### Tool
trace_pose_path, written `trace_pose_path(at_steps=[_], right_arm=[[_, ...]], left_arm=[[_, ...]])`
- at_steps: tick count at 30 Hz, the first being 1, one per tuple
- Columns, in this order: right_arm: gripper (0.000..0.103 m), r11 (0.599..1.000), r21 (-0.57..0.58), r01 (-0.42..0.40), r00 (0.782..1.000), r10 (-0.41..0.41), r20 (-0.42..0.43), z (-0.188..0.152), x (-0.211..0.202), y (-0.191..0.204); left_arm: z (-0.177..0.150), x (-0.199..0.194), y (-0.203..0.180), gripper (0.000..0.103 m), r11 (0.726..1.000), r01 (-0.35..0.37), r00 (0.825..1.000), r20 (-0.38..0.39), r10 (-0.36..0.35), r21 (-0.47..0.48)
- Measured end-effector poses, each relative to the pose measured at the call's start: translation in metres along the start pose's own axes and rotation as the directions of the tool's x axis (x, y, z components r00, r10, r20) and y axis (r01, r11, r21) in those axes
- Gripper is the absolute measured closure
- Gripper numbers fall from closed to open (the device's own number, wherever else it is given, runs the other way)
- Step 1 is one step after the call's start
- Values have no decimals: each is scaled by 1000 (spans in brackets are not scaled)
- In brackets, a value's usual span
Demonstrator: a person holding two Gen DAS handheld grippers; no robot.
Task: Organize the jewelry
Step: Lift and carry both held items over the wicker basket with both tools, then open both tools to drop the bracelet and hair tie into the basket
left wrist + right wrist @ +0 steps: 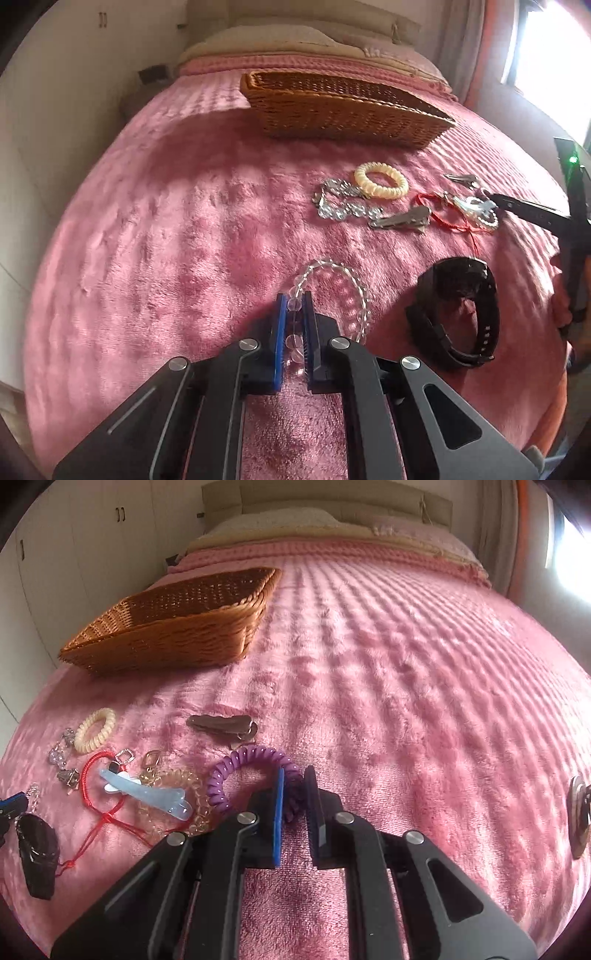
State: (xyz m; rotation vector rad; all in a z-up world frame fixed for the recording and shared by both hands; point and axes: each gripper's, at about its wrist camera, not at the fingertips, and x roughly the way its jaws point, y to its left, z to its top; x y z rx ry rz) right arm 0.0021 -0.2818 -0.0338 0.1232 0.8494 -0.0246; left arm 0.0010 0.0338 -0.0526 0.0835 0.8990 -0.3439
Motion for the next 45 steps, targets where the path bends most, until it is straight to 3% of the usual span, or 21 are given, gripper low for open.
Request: trace_pose_path(at_steps=[4, 6, 7, 9, 13, 17, 21, 27, 30, 35, 38, 41, 45], right_arm=[[80, 999, -12, -33, 999, 33, -18, 1, 4, 1], [80, 1000, -29, -10, 1000, 10, -12, 1, 4, 6], [80, 999, -41, 6, 1000, -6, -3, 0, 3, 9], [92, 999, -41, 9, 1000, -8, 20, -1, -1, 10], [93, 999, -31, -26, 995, 29, 93, -2, -18, 6], [93, 999, -44, -19, 991, 24, 135, -2, -29, 10], [93, 998, -36, -42, 982, 48, 184, 6, -49, 13], [93, 995, -76, -58, 962, 76, 262, 36, -78, 34], [93, 992, -99, -73, 951, 99, 292, 66, -85, 47], [93, 991, -116, -65, 947, 98, 305, 112, -71, 61], [93, 991, -110, -75, 961, 101, 258, 137, -41, 65], [93, 991, -90, -103, 977, 118, 180, 156, -4, 67], [93, 989, -66, -132, 988, 137, 78, 168, 40, 69]], left_arm=[[0, 0, 1, 92, 999, 33, 999, -6, -34, -13], [-1, 0, 1, 93, 1000, 29, 1000, -2, -29, -5], [-1, 0, -1, 97, 1000, 20, 1000, 1, -20, -1], [-2, -2, -2, 97, 1000, 5, 1000, 14, -5, 1], [-1, -14, -1, 97, 999, 45, 997, 65, -45, -12], [11, -39, 2, 97, 990, 141, 980, 147, -137, -18], [27, -64, -3, 97, 982, 187, 958, 218, -188, 29], [73, -92, -18, 97, 977, 190, 925, 315, -212, 99], [101, -96, -25, 97, 973, 196, 910, 348, -226, 120], [164, -79, -45, 97, 967, 201, 891, 382, -246, 154], [194, -50, -54, 97, 968, 208, 896, 370, -246, 141], [212, -11, -57, 97, 968, 221, 912, 328, -247, 116], [225, 49, -48, 97, 976, 214, 945, 243, -218, 43]])
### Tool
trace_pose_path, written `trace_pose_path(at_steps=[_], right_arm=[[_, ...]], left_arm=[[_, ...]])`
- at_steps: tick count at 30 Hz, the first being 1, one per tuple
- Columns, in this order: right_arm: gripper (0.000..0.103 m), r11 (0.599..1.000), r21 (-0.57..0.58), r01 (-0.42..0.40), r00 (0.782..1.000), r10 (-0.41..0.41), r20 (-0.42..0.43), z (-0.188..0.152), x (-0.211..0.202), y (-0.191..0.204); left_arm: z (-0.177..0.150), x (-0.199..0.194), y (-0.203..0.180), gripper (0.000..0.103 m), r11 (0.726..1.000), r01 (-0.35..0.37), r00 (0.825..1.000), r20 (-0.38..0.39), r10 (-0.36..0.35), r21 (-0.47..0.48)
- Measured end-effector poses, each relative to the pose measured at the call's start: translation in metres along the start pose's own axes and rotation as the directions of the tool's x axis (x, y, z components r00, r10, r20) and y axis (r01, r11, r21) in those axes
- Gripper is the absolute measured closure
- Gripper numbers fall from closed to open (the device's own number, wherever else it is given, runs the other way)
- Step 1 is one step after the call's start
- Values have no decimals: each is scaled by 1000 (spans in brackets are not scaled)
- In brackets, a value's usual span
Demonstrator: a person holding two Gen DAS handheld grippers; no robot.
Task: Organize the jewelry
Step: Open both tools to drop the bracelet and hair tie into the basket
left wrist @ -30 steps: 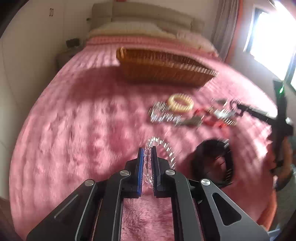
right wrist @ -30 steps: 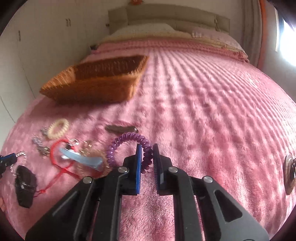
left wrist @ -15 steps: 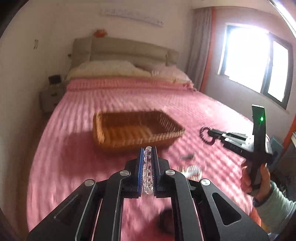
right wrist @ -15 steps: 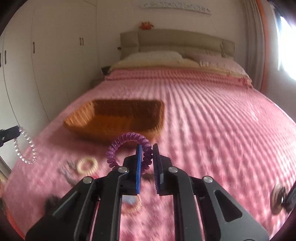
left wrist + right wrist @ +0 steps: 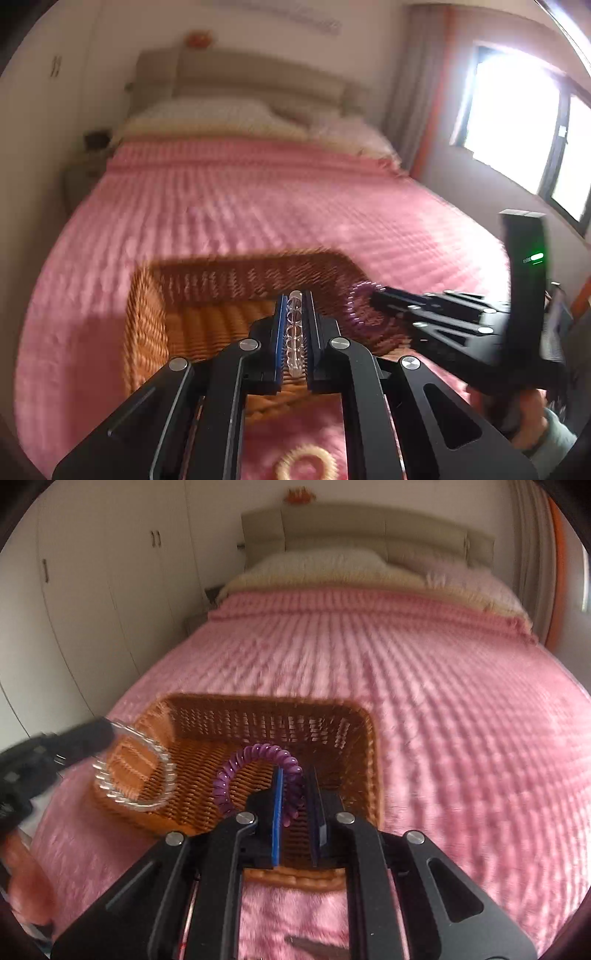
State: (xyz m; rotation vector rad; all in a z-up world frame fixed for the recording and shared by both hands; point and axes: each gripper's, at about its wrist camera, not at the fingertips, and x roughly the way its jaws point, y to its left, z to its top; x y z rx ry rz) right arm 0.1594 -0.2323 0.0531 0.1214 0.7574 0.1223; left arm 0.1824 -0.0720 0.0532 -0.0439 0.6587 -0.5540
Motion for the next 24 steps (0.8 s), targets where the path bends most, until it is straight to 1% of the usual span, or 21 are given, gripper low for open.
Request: trace_pose_path(at_steps=[1, 3, 4, 5, 8, 10, 12, 13, 14, 15, 16, 17, 19, 21, 22, 24], right_arm=[[93, 1000, 9, -5, 1000, 5, -30, 2, 12, -1], [93, 1000, 18, -15, 997, 16, -75, 3, 29, 0], [93, 1000, 24, -11, 995, 14, -98, 3, 38, 1], [93, 1000, 23, -5, 993, 8, -114, 2, 44, 2], [93, 1000, 22, -2, 990, 5, -141, 1, 55, 4], [93, 1000, 22, 7, 990, -3, -143, 0, 56, 6], [92, 1000, 24, 16, 991, -13, -136, -1, 55, 7], [90, 999, 26, 29, 991, -26, -131, 0, 53, 7], [81, 999, 31, 29, 991, -25, -131, 0, 51, 5], [75, 999, 38, 20, 992, -15, -129, -1, 49, 4], [66, 999, 42, 11, 993, -6, -116, -1, 43, 3], [66, 999, 38, 15, 995, -11, -101, -2, 38, 3], [66, 1000, 27, 16, 998, -14, -69, -2, 22, 5], [66, 999, 31, -12, 999, 13, -29, -2, 2, 5], [66, 999, 31, -23, 1000, 23, -2, -3, -12, 6], [66, 999, 20, -25, 999, 24, 46, -4, -36, 8]], left_arm=[[-3, 15, 10, 97, 1000, -13, 999, -32, 12, -28], [-10, 32, 25, 97, 997, -43, 997, -72, 39, -59], [-14, 42, 35, 97, 994, -83, 992, -97, 75, -77], [-16, 45, 41, 97, 992, -99, 990, -107, 90, -83], [-21, 52, 59, 97, 985, -130, 984, -136, 114, -113], [-23, 52, 65, 97, 982, -145, 982, -140, 128, -120], [-22, 50, 70, 96, 981, -143, 982, -141, 124, -134], [-21, 48, 72, 94, 981, -129, 985, -133, 110, -145], [-21, 45, 73, 86, 981, -121, 987, -127, 102, -151], [-21, 39, 73, 79, 981, -119, 988, -113, 102, -155], [-20, 35, 73, 66, 980, -125, 989, -98, 111, -153], [-21, 28, 70, 64, 980, -130, 990, -82, 119, -149], [-19, 8, 64, 64, 982, -125, 992, -49, 120, -140], [-19, -16, 60, 64, 984, -113, 993, -4, 114, -137], [-19, -27, 58, 62, 985, -108, 994, 13, 111, -135], [-18, -51, 52, 61, 986, -95, 993, 54, 103, -134]])
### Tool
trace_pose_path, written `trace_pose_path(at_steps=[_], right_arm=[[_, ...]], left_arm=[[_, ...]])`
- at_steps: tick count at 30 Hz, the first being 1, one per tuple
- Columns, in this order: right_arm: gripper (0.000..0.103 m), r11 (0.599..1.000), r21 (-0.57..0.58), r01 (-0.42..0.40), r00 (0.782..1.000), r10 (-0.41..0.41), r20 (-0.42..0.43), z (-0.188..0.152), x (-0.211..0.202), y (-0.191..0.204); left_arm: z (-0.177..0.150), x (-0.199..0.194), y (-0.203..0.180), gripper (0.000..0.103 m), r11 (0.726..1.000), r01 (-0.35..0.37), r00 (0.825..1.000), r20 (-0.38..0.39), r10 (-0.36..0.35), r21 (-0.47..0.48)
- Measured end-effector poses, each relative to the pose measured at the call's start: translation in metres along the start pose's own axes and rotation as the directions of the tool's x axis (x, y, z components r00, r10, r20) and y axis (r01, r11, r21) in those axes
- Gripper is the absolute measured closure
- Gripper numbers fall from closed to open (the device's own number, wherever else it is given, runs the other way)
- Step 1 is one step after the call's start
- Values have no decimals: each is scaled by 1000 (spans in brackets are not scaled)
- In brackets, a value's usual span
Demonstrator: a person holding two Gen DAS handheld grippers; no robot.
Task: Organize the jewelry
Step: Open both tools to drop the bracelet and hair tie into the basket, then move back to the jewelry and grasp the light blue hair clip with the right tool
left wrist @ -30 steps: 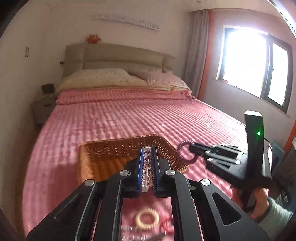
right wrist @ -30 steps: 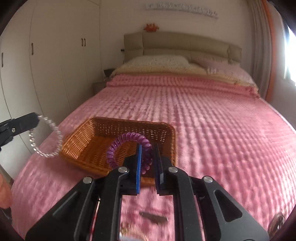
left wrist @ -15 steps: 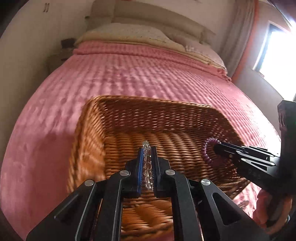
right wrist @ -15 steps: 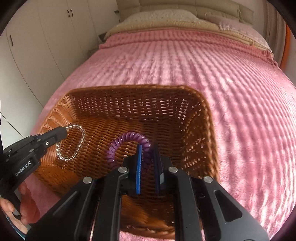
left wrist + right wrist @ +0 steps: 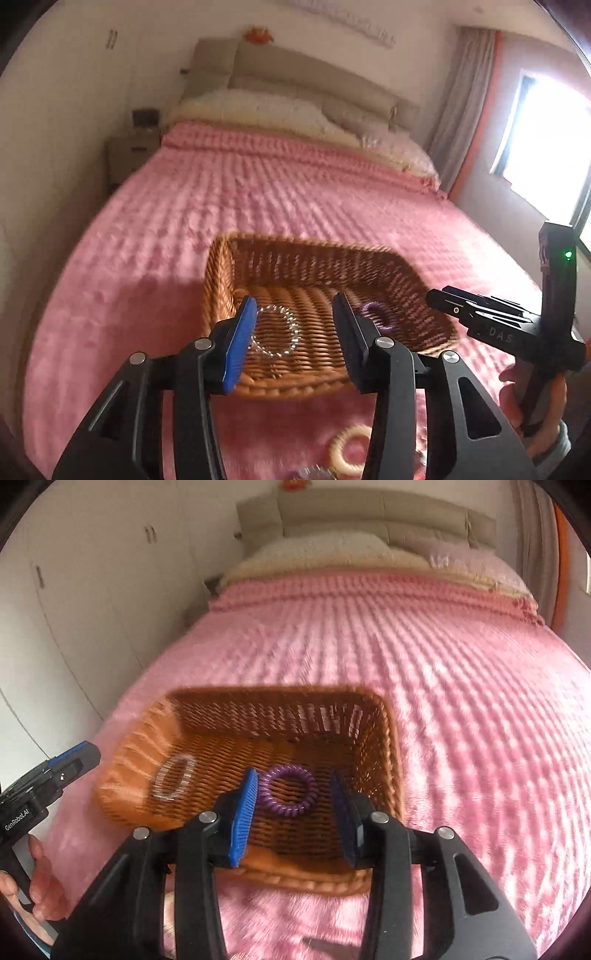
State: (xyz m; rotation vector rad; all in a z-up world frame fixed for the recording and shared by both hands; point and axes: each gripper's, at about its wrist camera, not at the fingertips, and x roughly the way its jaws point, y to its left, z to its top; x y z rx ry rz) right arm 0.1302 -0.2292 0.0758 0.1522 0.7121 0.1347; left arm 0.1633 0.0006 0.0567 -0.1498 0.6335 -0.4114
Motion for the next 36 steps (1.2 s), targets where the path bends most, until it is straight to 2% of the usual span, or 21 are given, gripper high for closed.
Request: trace_pose_path(at_steps=[4, 7, 11, 17, 21, 24, 25, 30, 34, 36], right_arm=[[66, 999, -52, 5, 996, 0, 91, -9, -52, 12], [66, 995, -96, 21, 992, -8, 130, -29, -81, 18], [66, 993, -117, 21, 994, -8, 110, -62, -93, 15], [66, 995, -100, -22, 999, 19, -33, -115, -69, 0], [66, 990, -129, -58, 993, 44, -109, -144, -57, -3], [66, 987, -141, -83, 988, 63, -141, -153, -50, -4], [66, 985, -148, -89, 987, 67, -148, -154, -48, -3], [66, 972, -218, -92, 984, 56, -169, -154, -40, 4], [66, 967, -228, -111, 976, 63, -210, -153, -31, 6], [76, 965, -233, -116, 974, 64, -216, -155, -33, 7]], left_arm=[[-3, -51, -4, 60, 1000, 17, 998, 63, -18, 6], [-17, -76, -7, 57, 1000, 22, 997, 74, -24, 20], [-48, -90, -8, 57, 999, 13, 999, 42, -15, 37], [-92, -68, 3, 57, 1000, 11, 997, -83, -10, 7], [-114, -40, 11, 59, 1000, 0, 982, -186, -1, -5], [-124, -19, 15, 59, 1000, 3, 970, -242, -10, -31], [-127, -14, 16, 63, 999, -1, 966, -258, -9, -38], [-131, -8, 21, 64, 999, 8, 960, -277, -22, -49], [-135, -6, 22, 64, 999, 14, 962, -271, -25, -43], [-136, -6, 22, 64, 999, 17, 964, -266, -28, -44]])
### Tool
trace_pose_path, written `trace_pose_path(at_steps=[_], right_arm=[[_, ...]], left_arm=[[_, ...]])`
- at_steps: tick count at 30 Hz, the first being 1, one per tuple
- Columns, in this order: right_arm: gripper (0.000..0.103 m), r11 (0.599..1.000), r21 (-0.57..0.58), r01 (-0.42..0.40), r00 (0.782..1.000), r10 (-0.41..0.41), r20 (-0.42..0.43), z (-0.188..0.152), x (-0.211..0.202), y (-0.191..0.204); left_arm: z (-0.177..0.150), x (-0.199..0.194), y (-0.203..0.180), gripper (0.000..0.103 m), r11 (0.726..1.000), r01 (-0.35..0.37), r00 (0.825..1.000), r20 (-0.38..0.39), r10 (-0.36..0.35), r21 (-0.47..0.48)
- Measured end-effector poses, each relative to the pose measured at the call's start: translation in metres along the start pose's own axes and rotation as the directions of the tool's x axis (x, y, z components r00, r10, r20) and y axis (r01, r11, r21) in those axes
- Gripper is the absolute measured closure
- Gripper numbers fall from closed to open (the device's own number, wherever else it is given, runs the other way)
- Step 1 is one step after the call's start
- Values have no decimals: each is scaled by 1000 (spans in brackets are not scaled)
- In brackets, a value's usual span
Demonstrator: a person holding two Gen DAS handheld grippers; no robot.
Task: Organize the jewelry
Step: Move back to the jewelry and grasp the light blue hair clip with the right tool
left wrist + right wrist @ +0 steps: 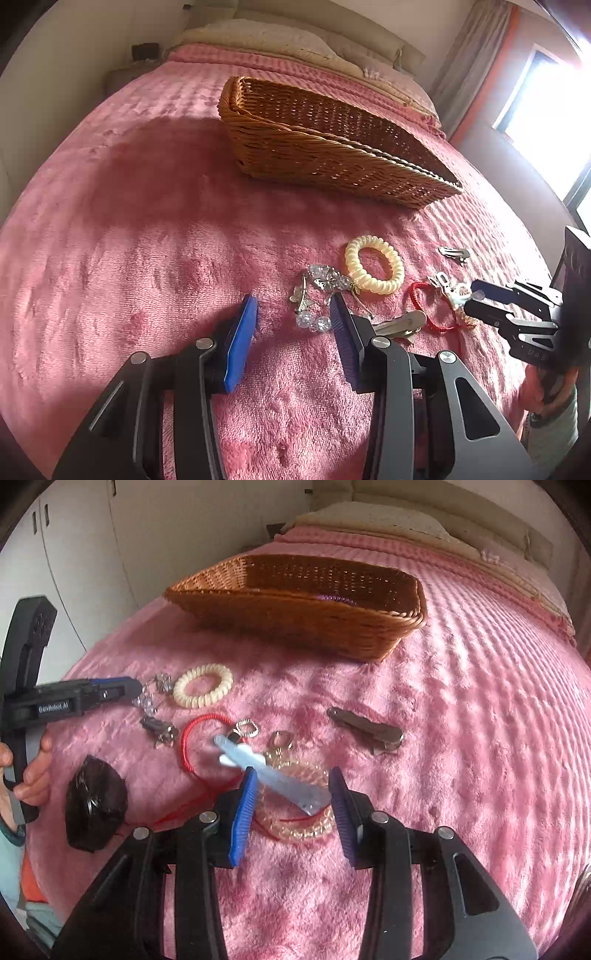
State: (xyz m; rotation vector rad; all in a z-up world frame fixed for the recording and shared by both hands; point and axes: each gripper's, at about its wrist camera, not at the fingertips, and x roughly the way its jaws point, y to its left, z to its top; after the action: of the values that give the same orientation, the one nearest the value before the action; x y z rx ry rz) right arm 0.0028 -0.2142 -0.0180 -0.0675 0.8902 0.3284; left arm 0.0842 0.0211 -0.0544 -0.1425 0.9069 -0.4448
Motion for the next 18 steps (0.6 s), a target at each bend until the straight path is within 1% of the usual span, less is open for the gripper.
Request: trace_pose_path(at_steps=[1, 5, 7, 9, 11, 12, 15, 16, 17, 18], right_arm=[[81, 1000, 7, -18, 1000, 18, -8, -2, -1, 0], [81, 999, 18, -35, 999, 36, -37, -9, -5, 4], [81, 1000, 8, -18, 999, 19, -41, -11, -5, 7], [81, 1000, 21, -9, 999, 10, -31, -9, -4, 8], [86, 999, 38, -22, 999, 23, -26, -7, 0, 8], [86, 998, 47, -37, 999, 39, -23, -8, -1, 8], [86, 997, 67, -46, 999, 47, -18, -6, 1, 7], [87, 996, 74, -48, 999, 49, -11, -5, 1, 7], [93, 996, 79, -49, 999, 50, -7, -6, -1, 5], [93, 995, 89, -49, 999, 49, 0, -6, -2, 4]], left_arm=[[0, 1, -1, 64, 1000, 2, 1000, 2, -2, -1], [-2, -1, 0, 64, 1000, 7, 1000, 9, -7, -4], [-3, -1, -1, 64, 1000, 3, 1000, 10, -3, 1], [-5, -2, -3, 64, 1000, -2, 1000, 11, 2, 10], [-5, -3, -5, 64, 1000, -7, 1000, 12, 7, 15], [-5, -3, -6, 64, 1000, -6, 1000, 13, 6, 17], [-5, -3, -8, 64, 1000, 2, 1000, 9, -3, 22], [-4, -2, -10, 64, 1000, -6, 1000, 6, 6, 29], [-4, -1, -11, 64, 999, -17, 1000, 4, 16, 38], [-4, 0, -16, 73, 997, -45, 999, 4, 45, 57]])
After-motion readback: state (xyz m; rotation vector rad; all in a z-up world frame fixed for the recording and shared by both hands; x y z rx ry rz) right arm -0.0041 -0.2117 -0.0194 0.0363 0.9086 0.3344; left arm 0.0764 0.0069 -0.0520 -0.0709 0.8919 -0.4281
